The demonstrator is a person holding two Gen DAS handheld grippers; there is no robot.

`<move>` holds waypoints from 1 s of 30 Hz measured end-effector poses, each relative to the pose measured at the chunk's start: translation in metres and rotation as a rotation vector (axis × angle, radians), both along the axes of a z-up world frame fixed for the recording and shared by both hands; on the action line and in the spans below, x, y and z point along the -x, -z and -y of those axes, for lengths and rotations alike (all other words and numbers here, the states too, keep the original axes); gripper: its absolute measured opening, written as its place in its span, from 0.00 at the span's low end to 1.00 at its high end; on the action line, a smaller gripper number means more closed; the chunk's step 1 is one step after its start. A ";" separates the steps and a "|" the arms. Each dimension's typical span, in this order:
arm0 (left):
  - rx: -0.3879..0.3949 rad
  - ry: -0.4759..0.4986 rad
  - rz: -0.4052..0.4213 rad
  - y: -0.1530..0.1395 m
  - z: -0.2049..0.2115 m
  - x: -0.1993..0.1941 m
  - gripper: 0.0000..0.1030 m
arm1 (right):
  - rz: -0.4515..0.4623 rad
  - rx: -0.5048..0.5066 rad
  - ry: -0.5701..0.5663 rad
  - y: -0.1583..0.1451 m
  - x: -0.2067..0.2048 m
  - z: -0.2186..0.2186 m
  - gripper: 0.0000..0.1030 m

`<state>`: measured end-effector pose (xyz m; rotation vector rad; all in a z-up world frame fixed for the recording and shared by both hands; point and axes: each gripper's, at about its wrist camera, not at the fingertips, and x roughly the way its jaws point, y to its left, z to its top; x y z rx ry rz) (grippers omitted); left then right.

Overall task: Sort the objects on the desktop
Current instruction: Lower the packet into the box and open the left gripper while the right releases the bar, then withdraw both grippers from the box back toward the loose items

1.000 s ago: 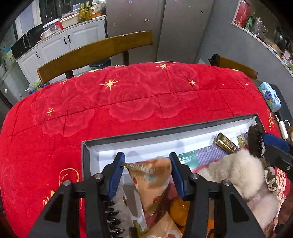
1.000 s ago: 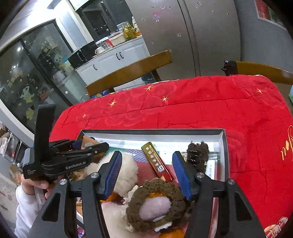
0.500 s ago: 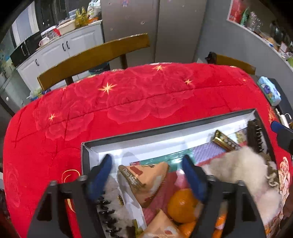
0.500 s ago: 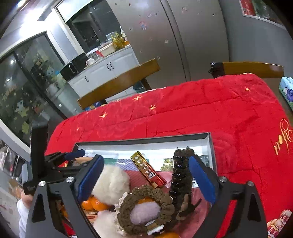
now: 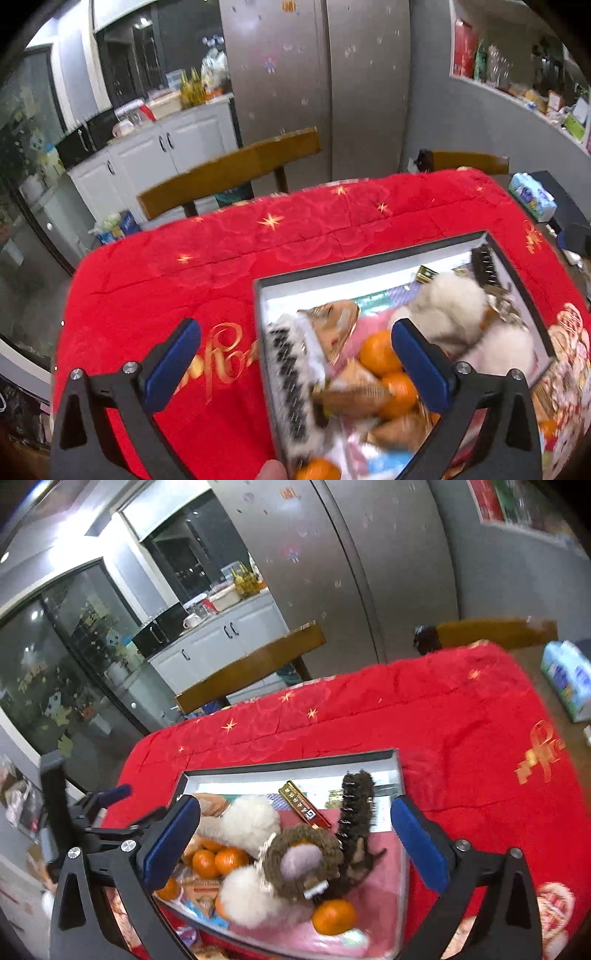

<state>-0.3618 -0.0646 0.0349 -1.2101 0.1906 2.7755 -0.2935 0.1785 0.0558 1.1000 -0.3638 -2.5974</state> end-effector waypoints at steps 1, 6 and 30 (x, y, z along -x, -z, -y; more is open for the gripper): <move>-0.007 0.005 -0.019 -0.008 0.004 -0.012 1.00 | -0.017 -0.012 0.005 -0.006 -0.007 0.000 1.00; -0.071 0.011 -0.124 -0.045 0.017 -0.069 1.00 | -0.176 -0.050 0.033 -0.035 -0.060 0.007 1.00; -0.158 -0.005 -0.256 0.014 -0.008 -0.197 1.00 | -0.494 -0.178 0.007 0.019 -0.174 0.016 1.00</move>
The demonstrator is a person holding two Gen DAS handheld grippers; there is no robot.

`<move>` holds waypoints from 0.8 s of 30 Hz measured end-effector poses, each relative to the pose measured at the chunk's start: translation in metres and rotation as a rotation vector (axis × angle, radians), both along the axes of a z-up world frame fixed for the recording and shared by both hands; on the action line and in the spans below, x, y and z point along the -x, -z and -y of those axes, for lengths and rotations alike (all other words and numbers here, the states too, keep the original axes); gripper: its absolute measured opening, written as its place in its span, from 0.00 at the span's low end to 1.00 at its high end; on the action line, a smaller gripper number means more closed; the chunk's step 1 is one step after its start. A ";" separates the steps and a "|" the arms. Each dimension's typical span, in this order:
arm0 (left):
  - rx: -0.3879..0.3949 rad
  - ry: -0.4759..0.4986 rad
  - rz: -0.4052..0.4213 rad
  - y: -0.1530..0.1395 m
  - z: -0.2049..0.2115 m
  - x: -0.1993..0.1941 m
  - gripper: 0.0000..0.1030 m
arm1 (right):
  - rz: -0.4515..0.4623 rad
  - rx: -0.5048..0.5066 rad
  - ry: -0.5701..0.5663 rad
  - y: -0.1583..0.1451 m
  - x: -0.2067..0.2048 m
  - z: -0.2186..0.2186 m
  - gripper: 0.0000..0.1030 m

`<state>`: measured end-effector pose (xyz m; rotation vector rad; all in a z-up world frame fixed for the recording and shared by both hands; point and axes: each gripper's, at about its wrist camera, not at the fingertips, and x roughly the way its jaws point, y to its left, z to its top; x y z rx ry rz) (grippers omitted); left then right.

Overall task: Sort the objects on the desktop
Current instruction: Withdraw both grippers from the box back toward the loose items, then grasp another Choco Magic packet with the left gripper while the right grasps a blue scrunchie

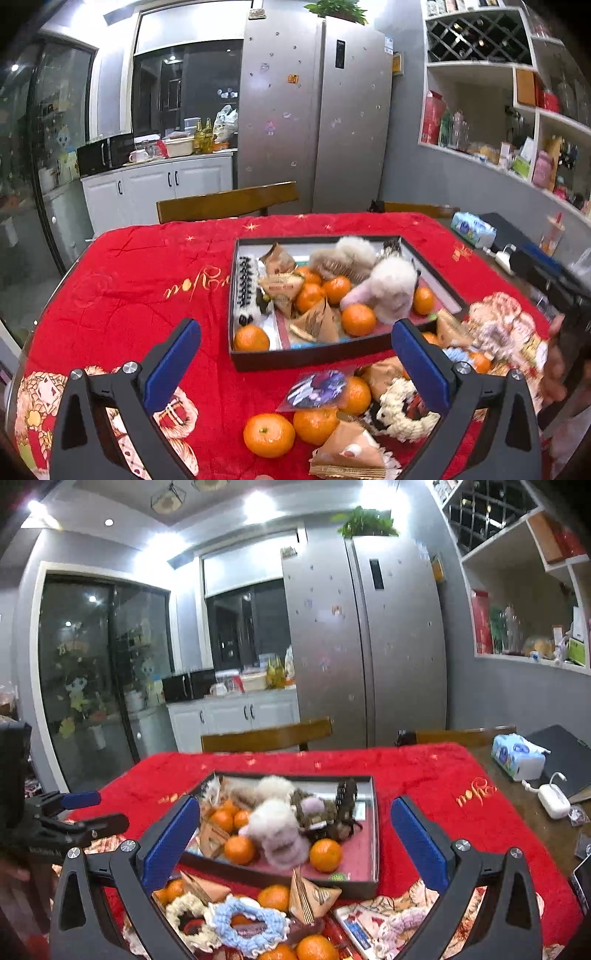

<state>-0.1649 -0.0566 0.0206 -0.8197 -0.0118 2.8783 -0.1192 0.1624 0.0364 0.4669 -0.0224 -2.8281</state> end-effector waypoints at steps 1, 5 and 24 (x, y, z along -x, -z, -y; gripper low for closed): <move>0.019 0.006 0.001 0.004 -0.004 -0.001 1.00 | -0.002 -0.017 0.009 0.001 -0.003 0.001 1.00; 0.060 0.041 0.020 0.013 -0.016 -0.006 1.00 | 0.064 0.032 -0.025 0.007 -0.003 -0.005 1.00; -0.016 0.031 0.165 0.041 -0.021 -0.026 1.00 | 0.392 0.176 -0.175 0.055 0.000 -0.008 0.77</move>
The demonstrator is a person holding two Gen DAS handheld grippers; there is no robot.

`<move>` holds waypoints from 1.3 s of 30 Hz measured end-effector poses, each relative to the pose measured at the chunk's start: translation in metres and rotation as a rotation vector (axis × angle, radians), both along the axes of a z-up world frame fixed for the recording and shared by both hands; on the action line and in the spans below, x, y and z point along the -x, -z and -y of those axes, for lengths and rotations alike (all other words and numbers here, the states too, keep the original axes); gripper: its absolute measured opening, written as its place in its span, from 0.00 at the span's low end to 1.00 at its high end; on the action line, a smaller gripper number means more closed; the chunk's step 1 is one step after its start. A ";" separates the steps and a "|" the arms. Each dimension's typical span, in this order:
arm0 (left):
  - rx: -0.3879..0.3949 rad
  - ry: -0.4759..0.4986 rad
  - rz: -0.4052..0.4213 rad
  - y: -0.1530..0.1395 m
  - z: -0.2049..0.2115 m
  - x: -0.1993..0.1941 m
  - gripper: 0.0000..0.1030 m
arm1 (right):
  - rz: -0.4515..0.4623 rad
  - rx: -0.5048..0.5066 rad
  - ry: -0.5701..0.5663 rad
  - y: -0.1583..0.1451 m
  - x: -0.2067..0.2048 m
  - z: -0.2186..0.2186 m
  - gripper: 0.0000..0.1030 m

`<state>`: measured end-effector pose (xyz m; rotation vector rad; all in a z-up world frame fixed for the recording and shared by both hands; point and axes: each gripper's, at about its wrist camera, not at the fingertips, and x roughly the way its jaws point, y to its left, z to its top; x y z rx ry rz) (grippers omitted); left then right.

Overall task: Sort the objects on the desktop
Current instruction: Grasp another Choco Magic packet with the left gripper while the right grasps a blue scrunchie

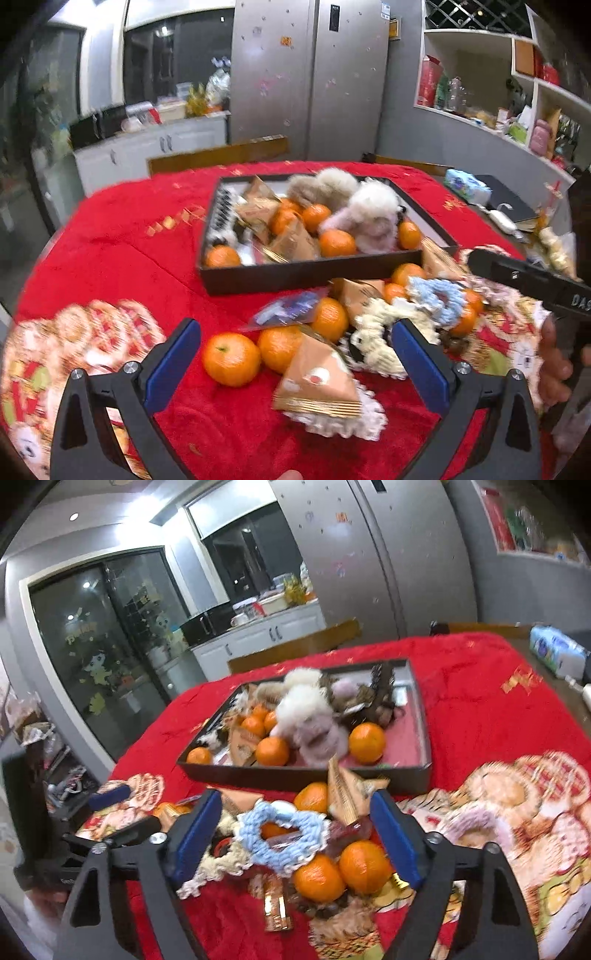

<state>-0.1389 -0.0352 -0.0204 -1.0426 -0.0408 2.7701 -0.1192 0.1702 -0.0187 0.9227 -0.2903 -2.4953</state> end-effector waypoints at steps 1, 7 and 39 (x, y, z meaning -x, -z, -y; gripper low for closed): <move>-0.010 0.003 0.016 0.002 0.000 0.001 1.00 | 0.001 -0.002 0.005 0.000 -0.001 0.000 0.77; -0.034 0.035 0.046 0.009 -0.004 0.002 1.00 | 0.008 -0.027 -0.003 0.003 0.000 0.007 0.67; 0.026 0.036 0.132 0.029 -0.002 0.014 0.36 | 0.135 -0.039 -0.006 0.025 0.009 0.015 0.15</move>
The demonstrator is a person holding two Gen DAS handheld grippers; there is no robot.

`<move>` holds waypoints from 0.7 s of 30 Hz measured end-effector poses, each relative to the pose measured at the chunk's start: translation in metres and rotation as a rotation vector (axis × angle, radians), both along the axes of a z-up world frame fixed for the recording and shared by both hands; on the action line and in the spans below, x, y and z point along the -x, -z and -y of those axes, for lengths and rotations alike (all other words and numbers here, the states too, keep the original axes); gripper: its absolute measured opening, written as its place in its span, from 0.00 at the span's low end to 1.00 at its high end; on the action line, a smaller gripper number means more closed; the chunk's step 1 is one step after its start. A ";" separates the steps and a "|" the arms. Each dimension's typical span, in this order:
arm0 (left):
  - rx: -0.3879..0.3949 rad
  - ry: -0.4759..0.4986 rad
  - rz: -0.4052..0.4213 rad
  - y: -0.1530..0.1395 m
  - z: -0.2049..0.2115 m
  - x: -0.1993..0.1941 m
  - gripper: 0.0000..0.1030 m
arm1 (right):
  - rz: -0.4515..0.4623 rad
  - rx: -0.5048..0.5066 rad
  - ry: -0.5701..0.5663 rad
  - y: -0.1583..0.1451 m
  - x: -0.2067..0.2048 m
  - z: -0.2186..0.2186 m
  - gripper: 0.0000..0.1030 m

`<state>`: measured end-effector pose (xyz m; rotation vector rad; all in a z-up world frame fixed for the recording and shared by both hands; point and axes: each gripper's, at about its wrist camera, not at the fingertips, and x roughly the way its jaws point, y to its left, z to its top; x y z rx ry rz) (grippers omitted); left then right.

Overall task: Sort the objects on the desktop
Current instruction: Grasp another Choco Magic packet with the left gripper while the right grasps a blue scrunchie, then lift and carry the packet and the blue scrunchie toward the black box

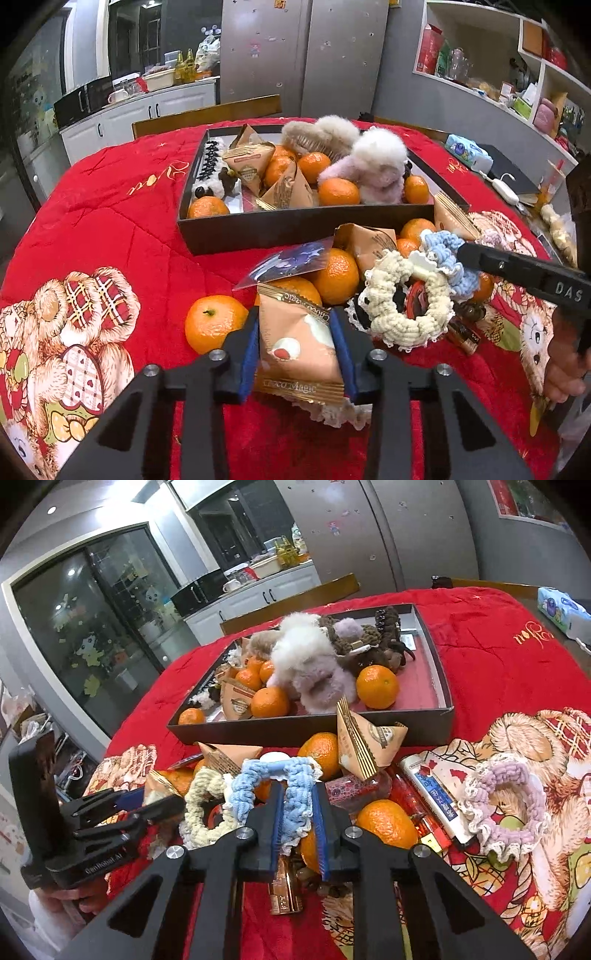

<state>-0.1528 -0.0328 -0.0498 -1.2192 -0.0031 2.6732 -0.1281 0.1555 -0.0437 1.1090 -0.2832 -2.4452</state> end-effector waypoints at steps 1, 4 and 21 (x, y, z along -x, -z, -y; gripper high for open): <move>0.007 0.001 -0.003 -0.001 -0.001 -0.001 0.35 | -0.003 -0.002 -0.002 0.000 0.000 0.001 0.15; 0.017 0.004 -0.019 -0.003 -0.002 -0.003 0.35 | -0.009 -0.001 -0.007 -0.002 -0.002 0.002 0.14; -0.026 -0.004 -0.157 -0.039 0.002 -0.025 0.34 | -0.138 0.044 0.015 -0.035 -0.025 -0.007 0.14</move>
